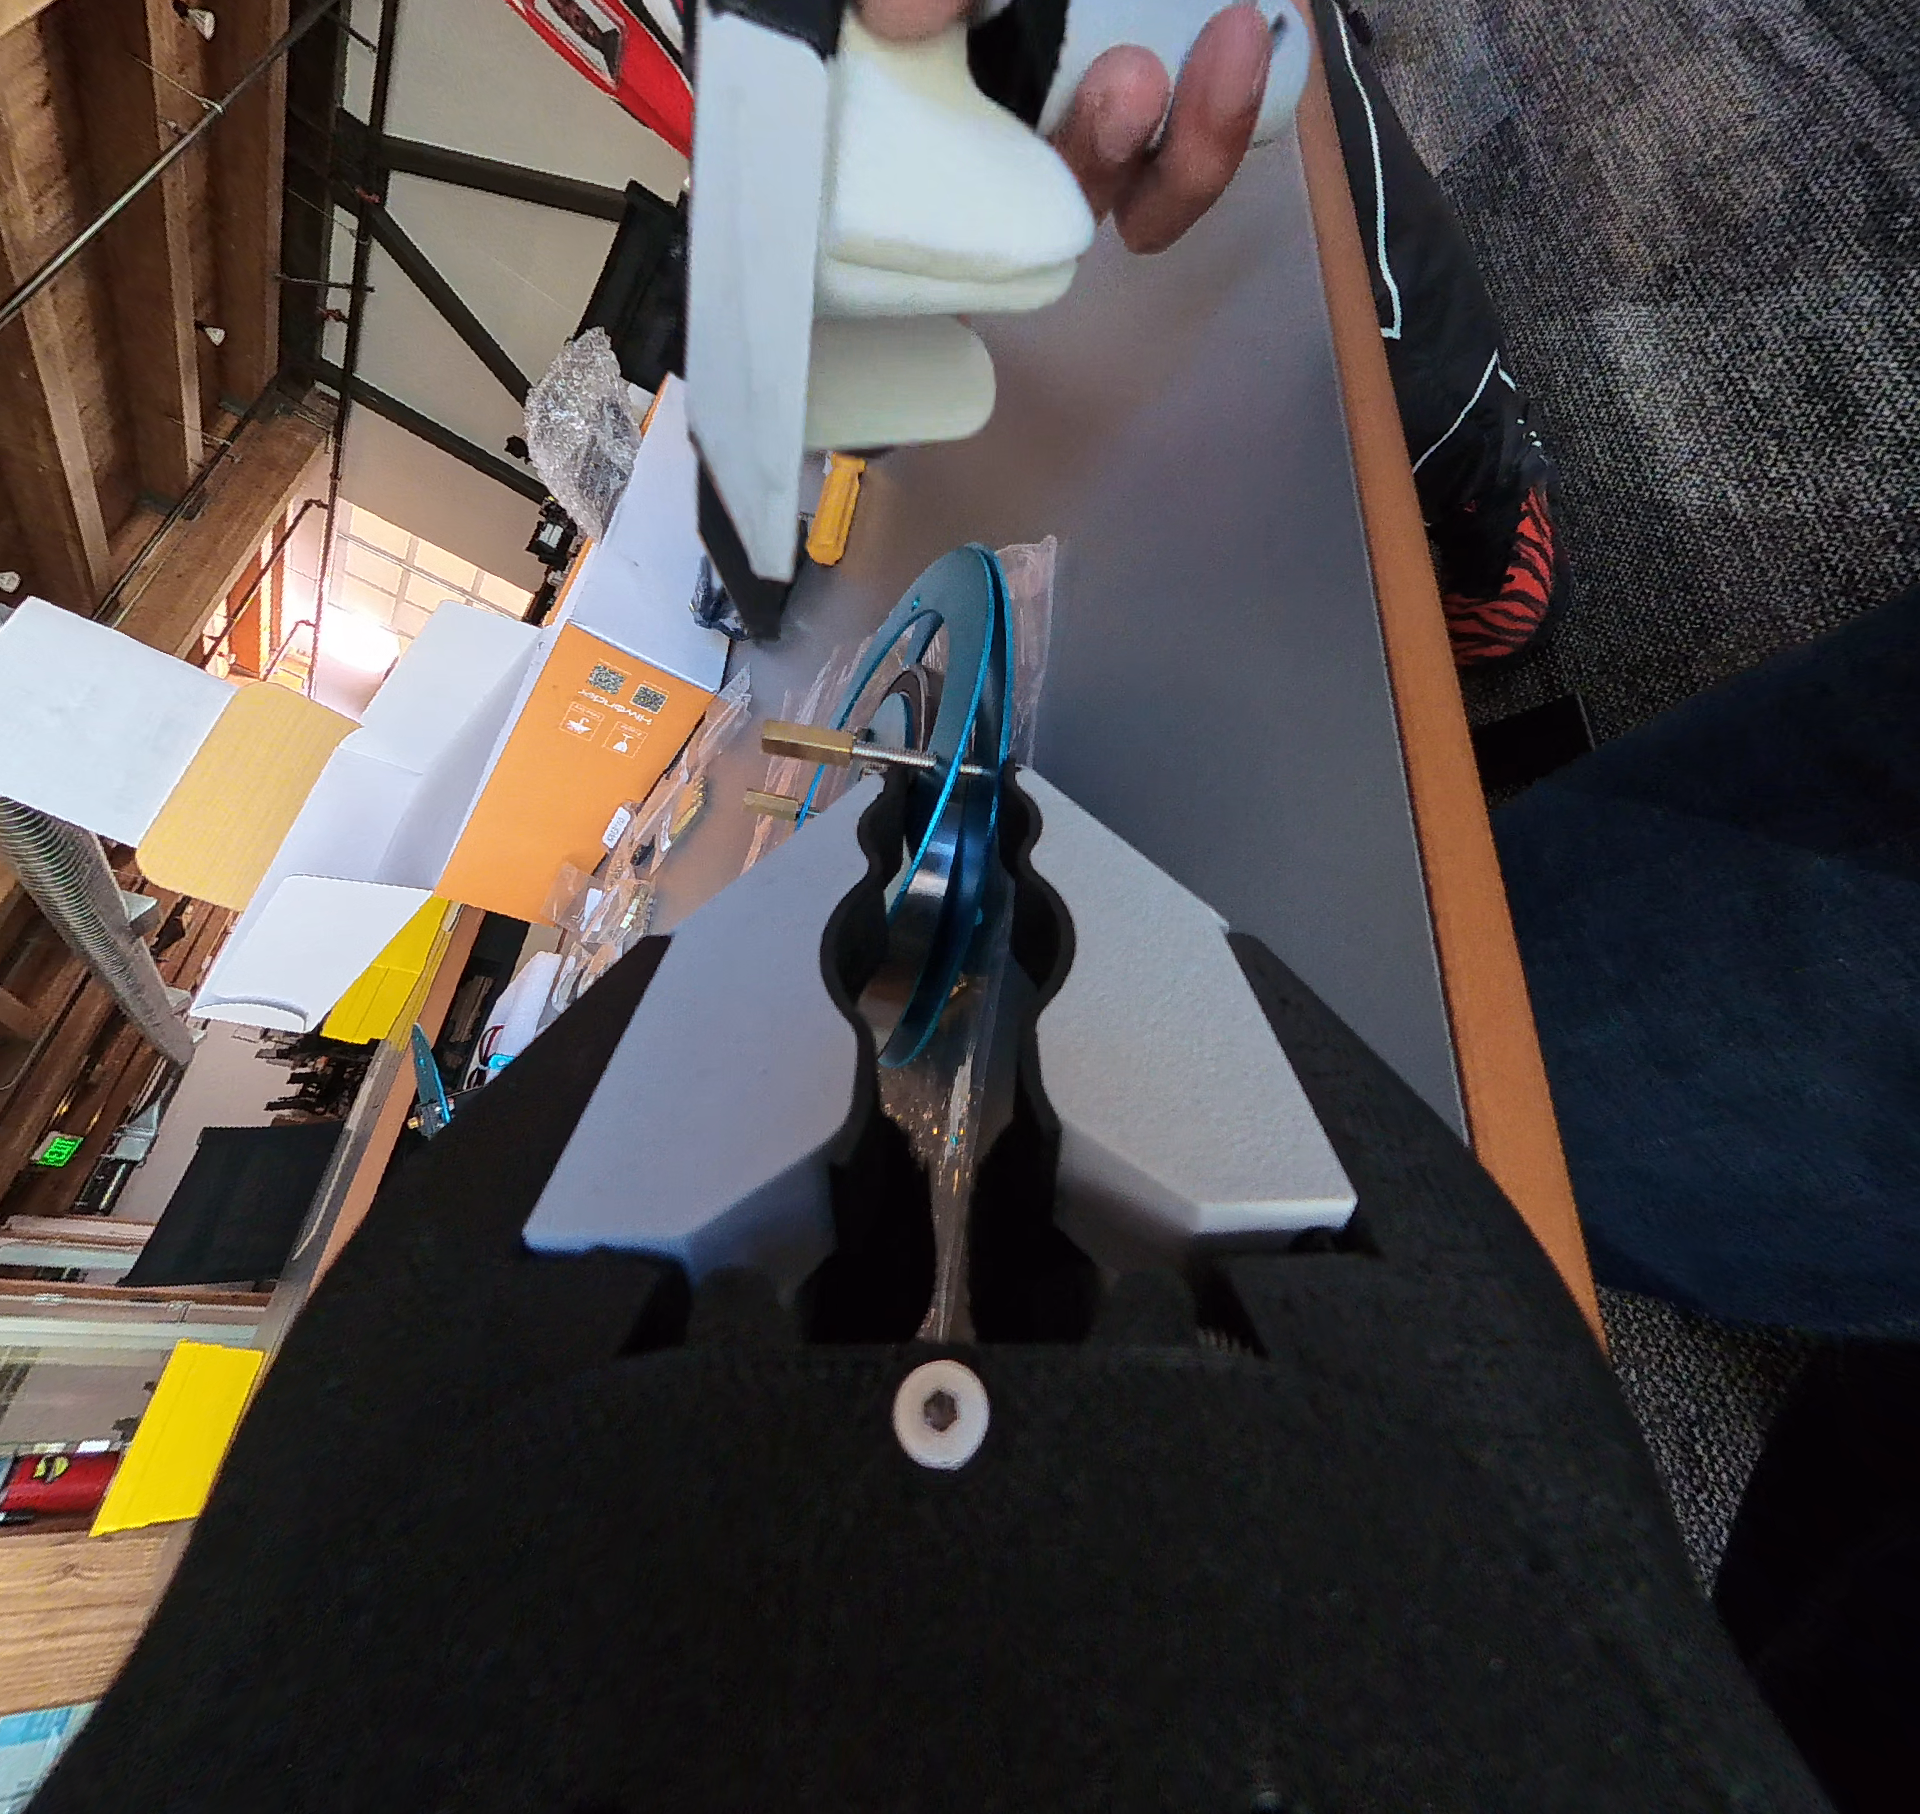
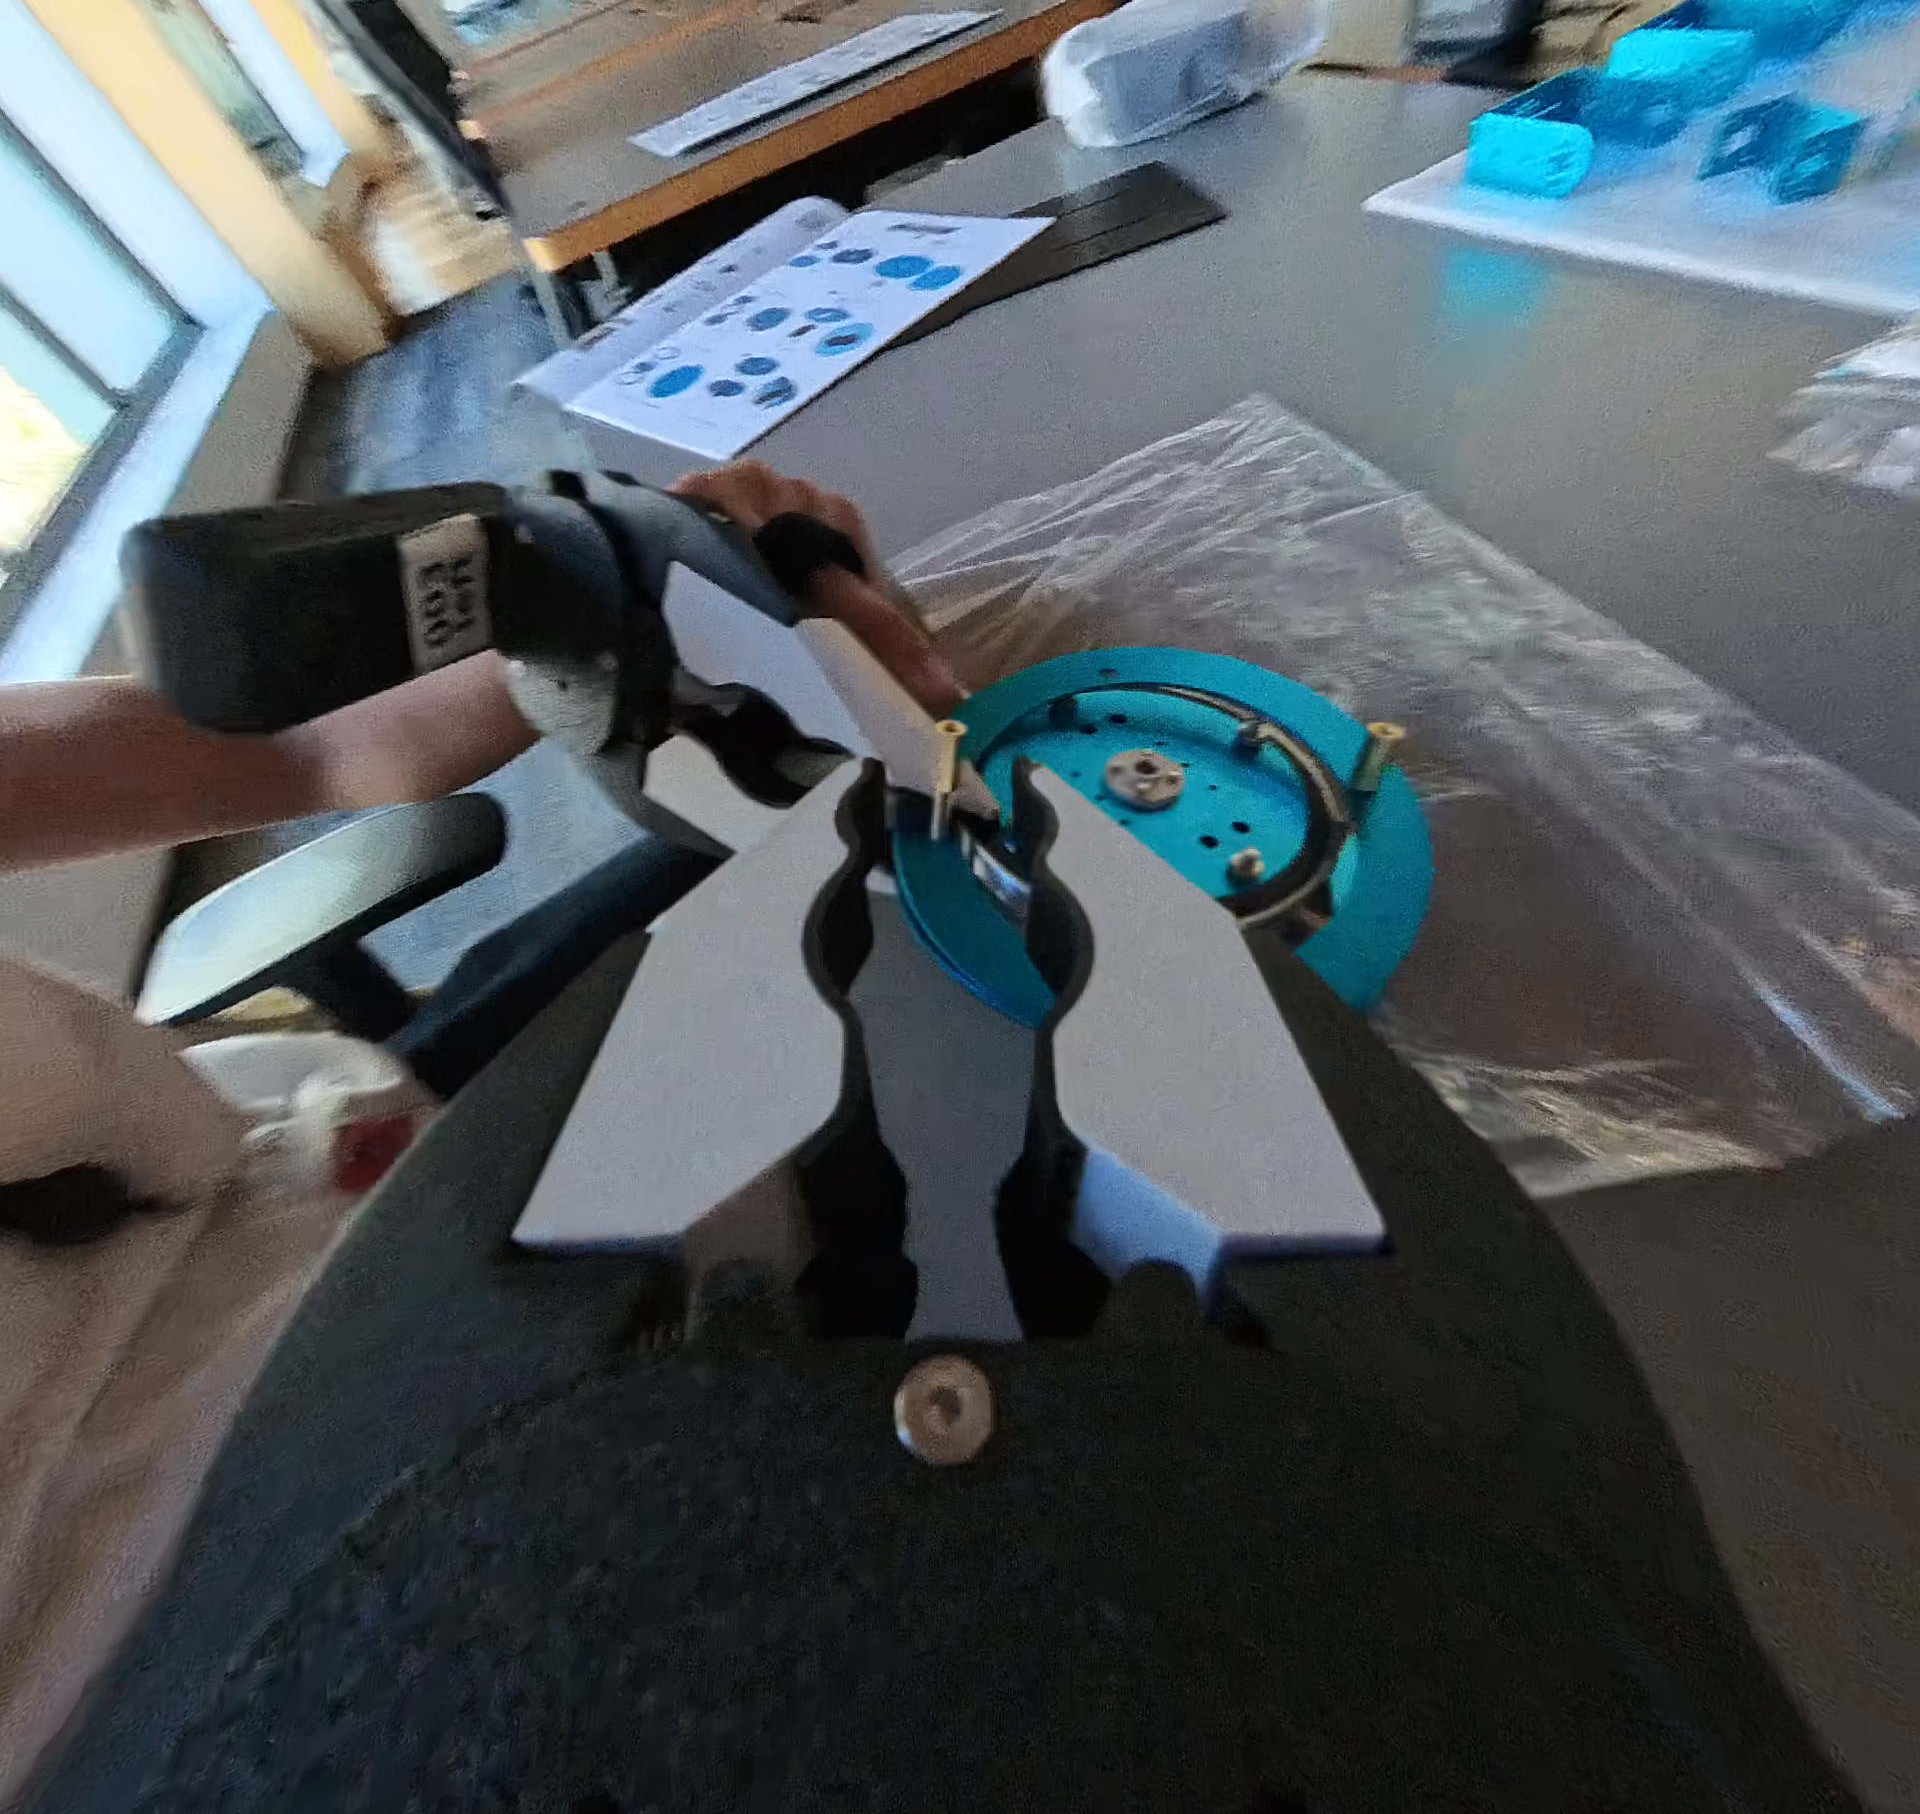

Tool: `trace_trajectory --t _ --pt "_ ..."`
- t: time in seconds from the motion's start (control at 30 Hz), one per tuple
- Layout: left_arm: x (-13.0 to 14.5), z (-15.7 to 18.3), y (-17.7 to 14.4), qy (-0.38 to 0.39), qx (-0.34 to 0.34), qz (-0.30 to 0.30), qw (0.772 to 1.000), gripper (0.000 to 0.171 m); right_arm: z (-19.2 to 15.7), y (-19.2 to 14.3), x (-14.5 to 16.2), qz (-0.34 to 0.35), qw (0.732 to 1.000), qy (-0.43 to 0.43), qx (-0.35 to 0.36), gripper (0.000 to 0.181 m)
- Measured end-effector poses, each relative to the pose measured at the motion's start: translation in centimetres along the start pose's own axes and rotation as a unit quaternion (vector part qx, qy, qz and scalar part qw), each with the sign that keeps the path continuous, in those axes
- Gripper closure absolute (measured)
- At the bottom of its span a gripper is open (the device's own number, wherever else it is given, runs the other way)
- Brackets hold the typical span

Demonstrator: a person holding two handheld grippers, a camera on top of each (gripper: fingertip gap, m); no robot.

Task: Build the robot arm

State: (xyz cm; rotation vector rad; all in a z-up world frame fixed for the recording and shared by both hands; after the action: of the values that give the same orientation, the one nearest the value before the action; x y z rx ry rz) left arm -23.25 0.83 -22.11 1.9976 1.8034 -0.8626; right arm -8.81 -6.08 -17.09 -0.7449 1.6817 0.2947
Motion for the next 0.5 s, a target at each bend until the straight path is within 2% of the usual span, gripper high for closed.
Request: trace_trajectory --t 0.03,0.1,0.27,0.33,0.4,0.5 --pt "0.0 0.0 0.0 -0.001 0.000 0.000 1.000 0.154 0.3 0.4 0.0 -0.017 0.999 0.017 -0.039 0.156" --pt "0.0 0.0 0.0 -0.001 0.000 0.000 1.000 0.154 1.2 1.1 0.3 -0.061 0.994 0.060 -0.068 0.152" --pt "0.0 0.0 0.0 0.001 0.000 0.000 1.000 0.154 1.7 2.2 0.1 -0.066 0.988 0.085 -0.110 0.155" --pt "0.0 0.0 0.0 0.001 0.000 0.000 1.000 0.154 1.6 2.6 0.2 -0.079 0.987 0.082 -0.111 0.160" --pt "0.0 0.1 0.0 0.002 -0.001 0.000 1.000 0.154 1.5 2.7 -0.1 -0.080 0.991 0.065 -0.087 0.177" --pt "-0.1 0.2 0.0 0.006 0.001 0.002 1.000 0.154 0.8 2.7 0.0 -0.079 0.993 0.069 -0.047 0.177"
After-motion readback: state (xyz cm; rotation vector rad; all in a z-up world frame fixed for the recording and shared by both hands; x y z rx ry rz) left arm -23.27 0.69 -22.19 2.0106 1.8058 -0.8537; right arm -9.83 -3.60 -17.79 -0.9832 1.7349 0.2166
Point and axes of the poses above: each gripper's, where its closed fingertips meet, y out along the fingers, x out of its underside, z = x × y across the jaws, the point moved 9 cm from there along -y, back along the fingers, and after that the axes turned 8 degrees about z, right-handed, at the moved point
